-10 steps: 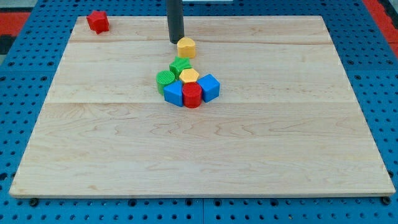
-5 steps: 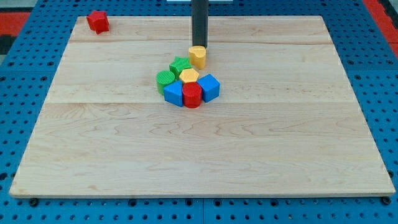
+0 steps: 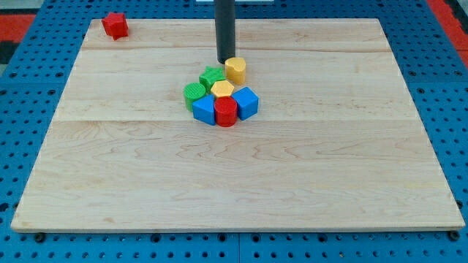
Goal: Place the yellow heart at the top right of the yellow hexagon
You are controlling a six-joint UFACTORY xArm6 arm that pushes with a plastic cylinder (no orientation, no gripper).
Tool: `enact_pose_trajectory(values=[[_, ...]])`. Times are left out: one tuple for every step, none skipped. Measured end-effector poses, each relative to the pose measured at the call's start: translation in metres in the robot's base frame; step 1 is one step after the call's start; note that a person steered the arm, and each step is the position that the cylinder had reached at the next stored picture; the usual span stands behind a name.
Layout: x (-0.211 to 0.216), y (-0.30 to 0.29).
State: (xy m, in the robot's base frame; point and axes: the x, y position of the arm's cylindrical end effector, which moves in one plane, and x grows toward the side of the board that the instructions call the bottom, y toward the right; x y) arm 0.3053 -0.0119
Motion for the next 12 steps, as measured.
enact_pose_trajectory(values=[[0.0, 0.017], [0.0, 0.027], [0.0, 0.027], [0.0, 0.026], [0.002, 0.026], [0.01, 0.026], [0.02, 0.026], [0.024, 0.026], [0.024, 0.026], [0.004, 0.024], [-0.039, -0.007], [-0.032, -0.073]])
